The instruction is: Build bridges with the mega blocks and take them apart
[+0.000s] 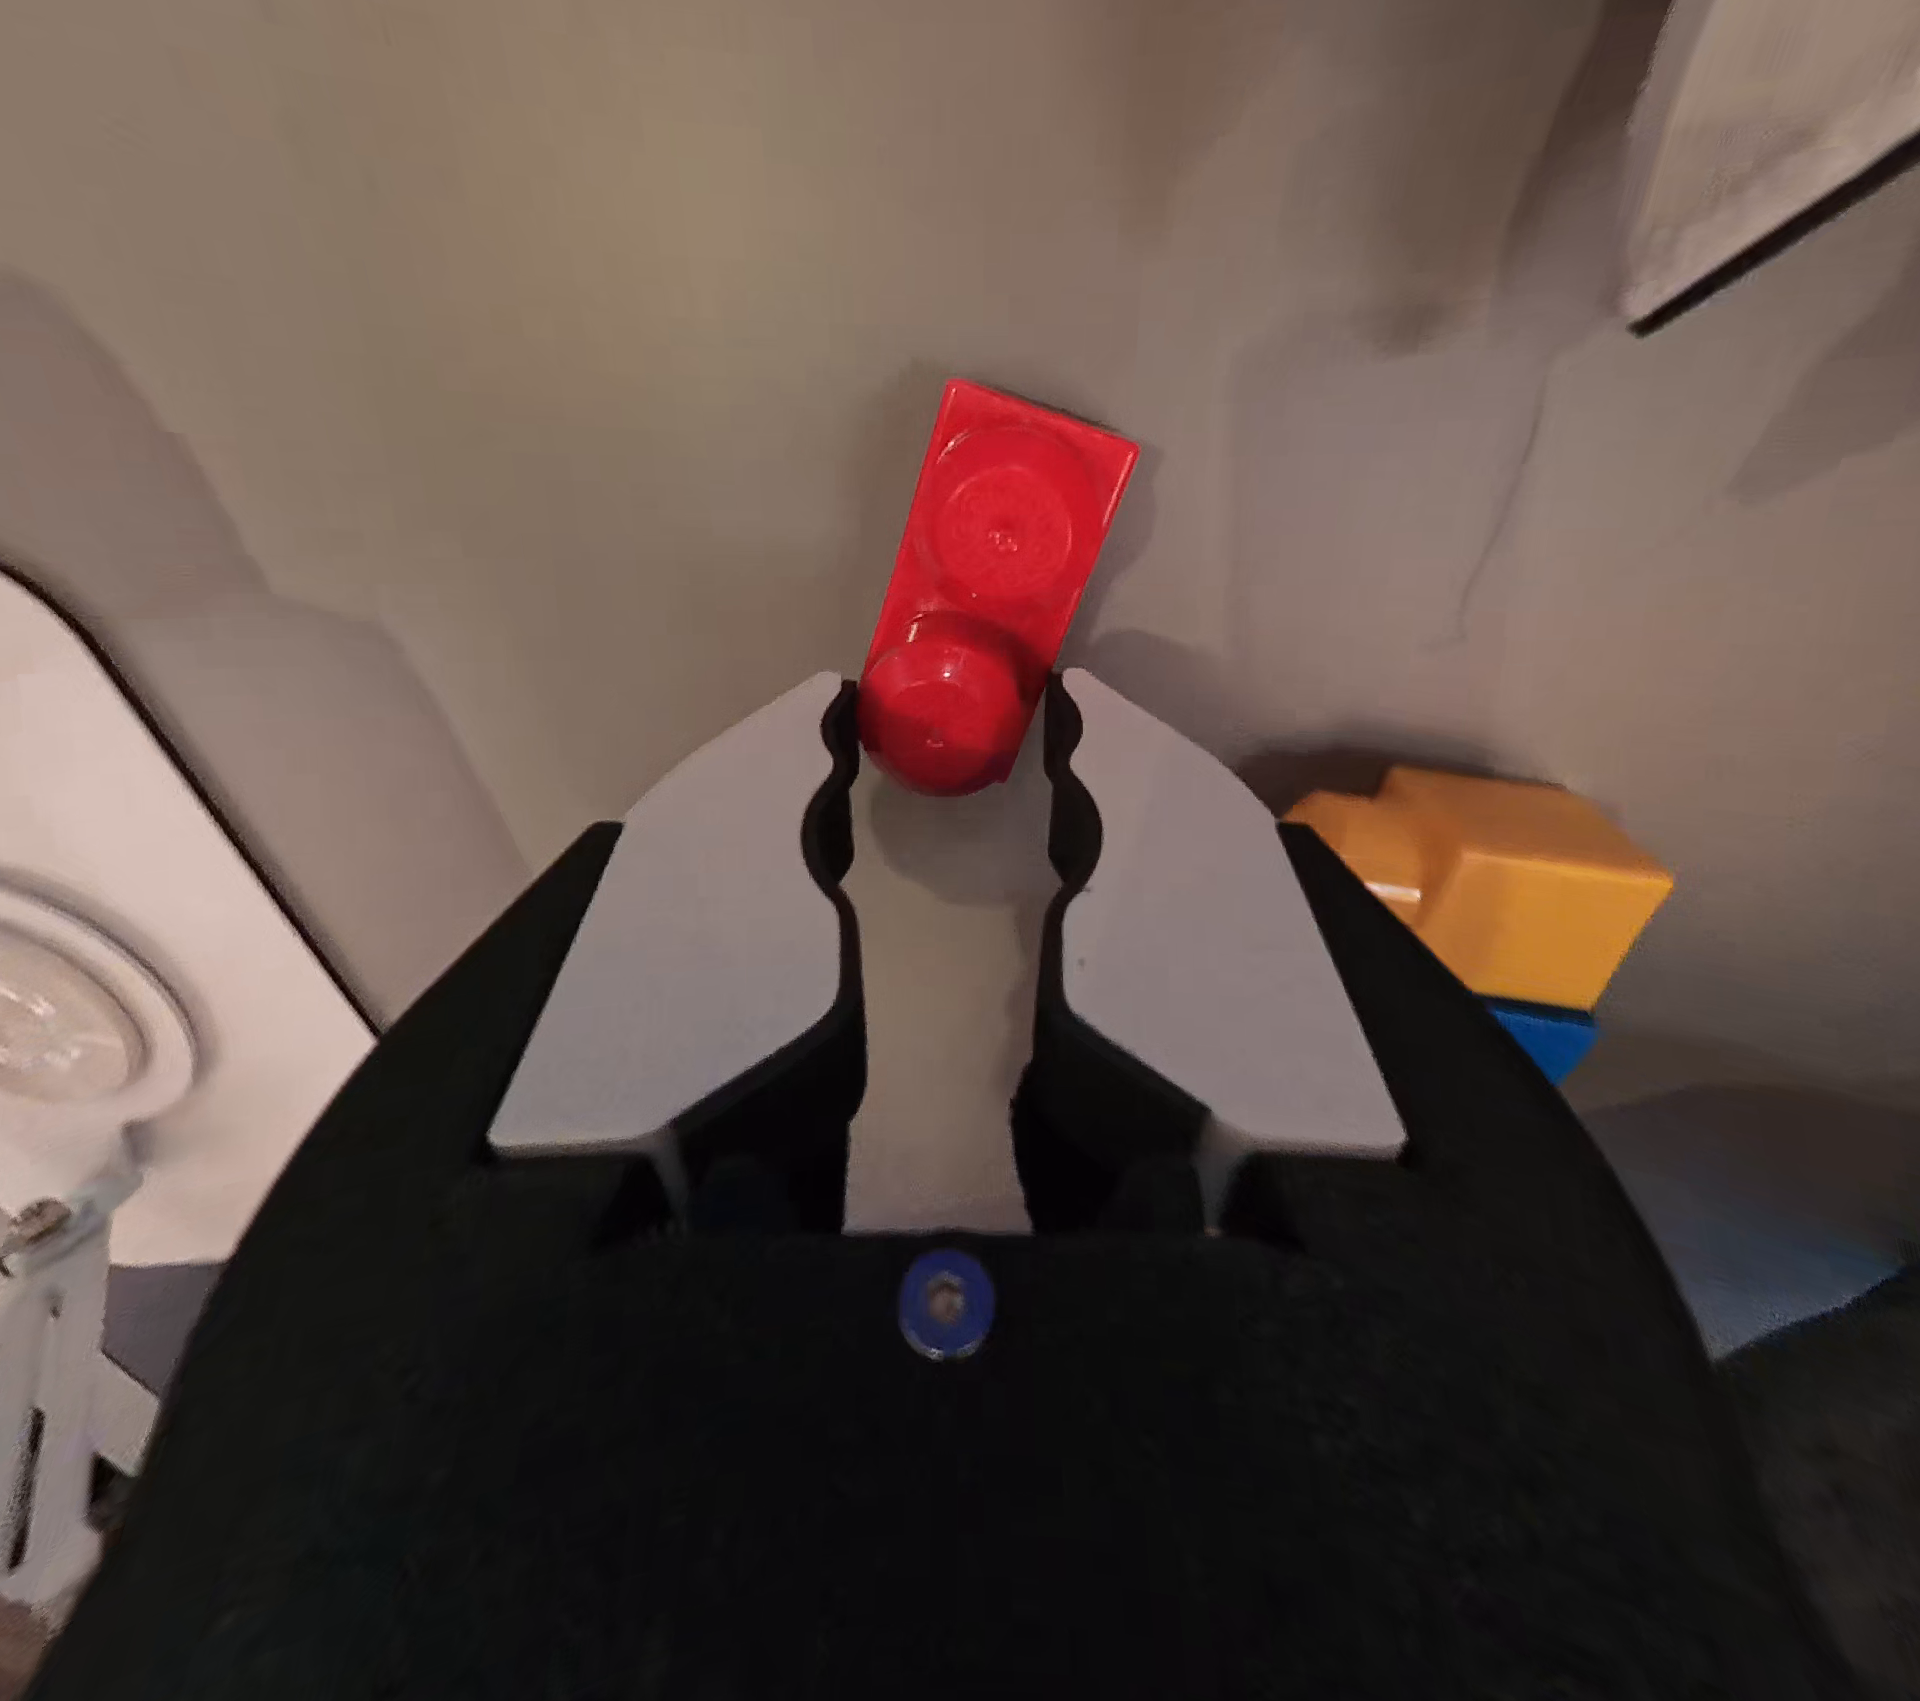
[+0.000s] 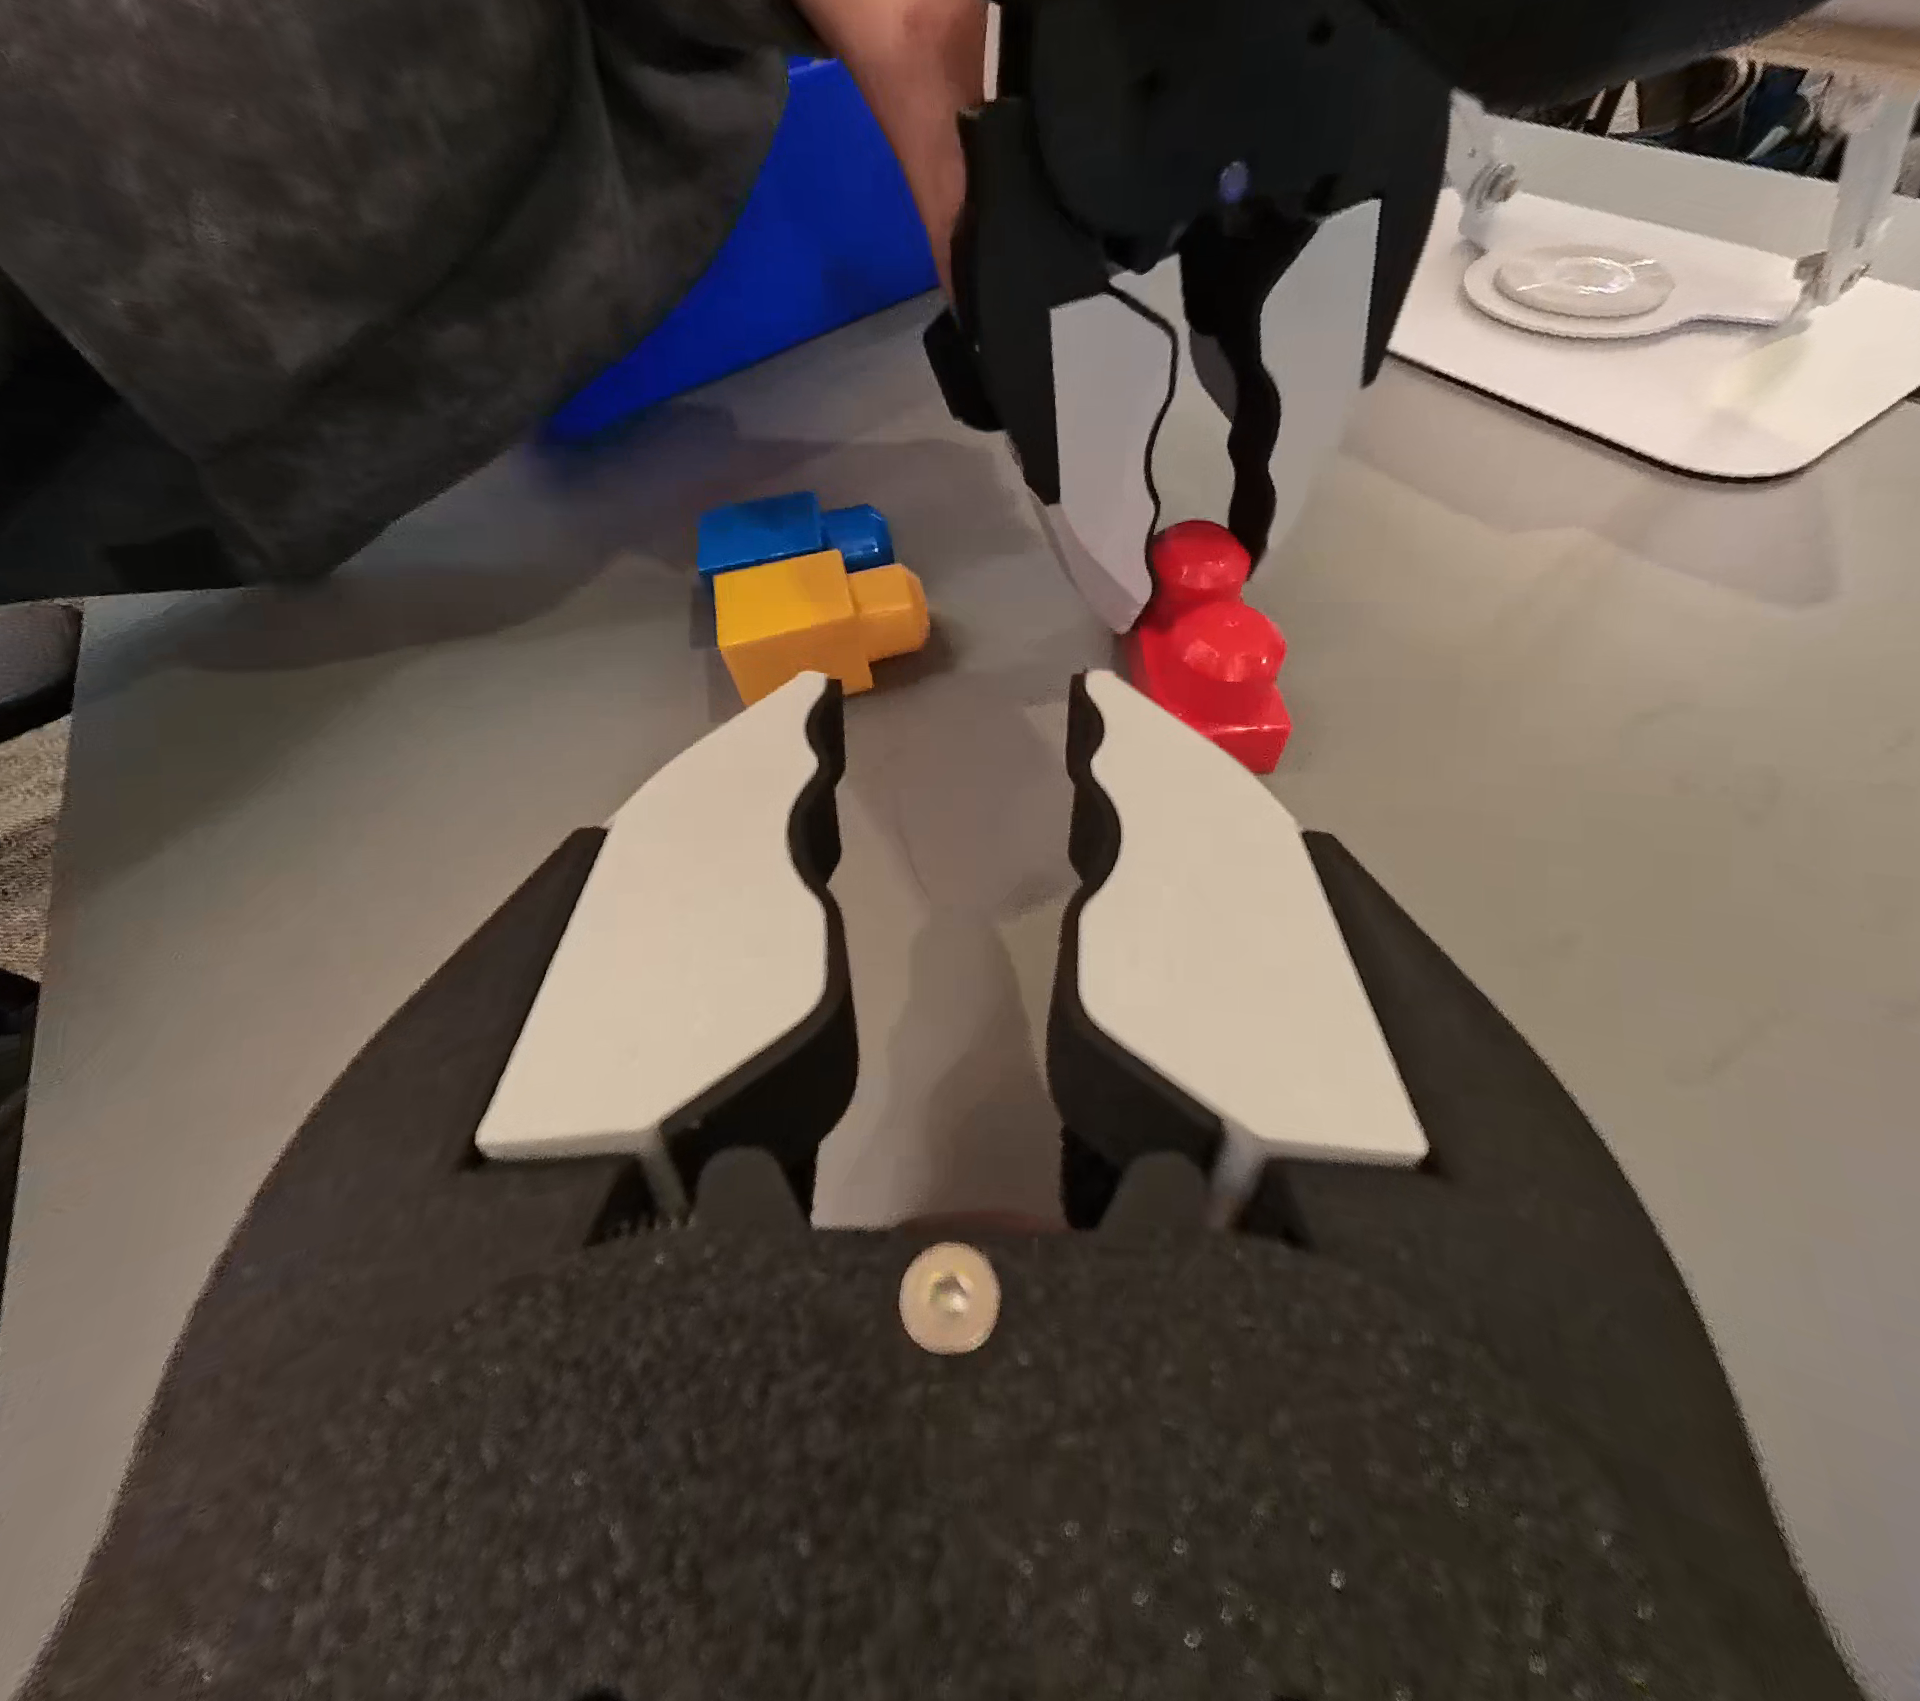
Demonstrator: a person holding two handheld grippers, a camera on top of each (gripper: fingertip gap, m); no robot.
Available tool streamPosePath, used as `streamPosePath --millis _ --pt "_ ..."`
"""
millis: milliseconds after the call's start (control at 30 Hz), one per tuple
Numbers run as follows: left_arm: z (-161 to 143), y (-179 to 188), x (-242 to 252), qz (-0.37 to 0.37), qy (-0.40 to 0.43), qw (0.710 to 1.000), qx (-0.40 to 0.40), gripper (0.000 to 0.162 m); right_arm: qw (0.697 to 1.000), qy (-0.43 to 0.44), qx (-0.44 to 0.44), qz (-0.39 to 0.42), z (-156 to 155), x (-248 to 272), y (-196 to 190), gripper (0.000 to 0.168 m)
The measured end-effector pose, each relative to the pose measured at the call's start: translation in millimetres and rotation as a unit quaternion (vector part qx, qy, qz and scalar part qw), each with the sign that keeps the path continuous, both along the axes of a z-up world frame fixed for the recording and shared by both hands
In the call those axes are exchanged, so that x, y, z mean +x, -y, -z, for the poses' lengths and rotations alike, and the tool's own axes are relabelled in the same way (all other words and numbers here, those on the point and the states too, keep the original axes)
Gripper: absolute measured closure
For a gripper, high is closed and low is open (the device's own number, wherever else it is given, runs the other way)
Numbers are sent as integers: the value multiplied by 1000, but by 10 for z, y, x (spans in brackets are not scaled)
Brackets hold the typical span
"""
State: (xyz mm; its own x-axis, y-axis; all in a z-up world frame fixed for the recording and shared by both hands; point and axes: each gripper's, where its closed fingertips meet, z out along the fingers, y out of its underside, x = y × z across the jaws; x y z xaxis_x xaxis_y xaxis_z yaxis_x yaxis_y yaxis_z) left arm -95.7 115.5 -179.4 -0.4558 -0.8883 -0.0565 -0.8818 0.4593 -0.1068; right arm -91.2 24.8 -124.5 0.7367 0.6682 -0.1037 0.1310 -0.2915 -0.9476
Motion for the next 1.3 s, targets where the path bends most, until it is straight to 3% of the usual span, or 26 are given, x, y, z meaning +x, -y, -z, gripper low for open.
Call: streamPosePath --millis 100,167,300,367,433,500,600,767,1067,1300 --pt "-13 -18 5 -1 -3 1000 22 127 1000 -11 -7 9 -3 69 -11 127" --pt "-103 -53 -57 -26 3 999 39 102 1000 -22 -12 13 -10 101 -24 127" --pt "-568 -85 -256 -184 94 977 53 102 999 -29 -25 19 8 123 -51 128" --pt "-852 53 -313 -305 210 929 11 95 999 -26 -28 20 15 125 -61 129" --pt "-1006 174 -456 -435 326 839 -23 92 999 -22 -30 22 22 128 -76 129" --pt "-884 424 -639 -502 375 778 -43 66 999 -22 -33 22 20 132 -84 129" --pt "-528 720 -848 -563 396 726 0 65 998 -33 -38 27 5 168 -81 129" --pt "-163 786 -1085 -605 371 691 140 63 996 -71 -50 35 -43 254 -96 128" --pt "82 644 -922 -650 336 679 63 50 990 -114 -73 29 -73 271 -101 128" --pt "130 585 -905 -660 318 678 69 52 990 -113 -79 25 -51 253 -95 128"
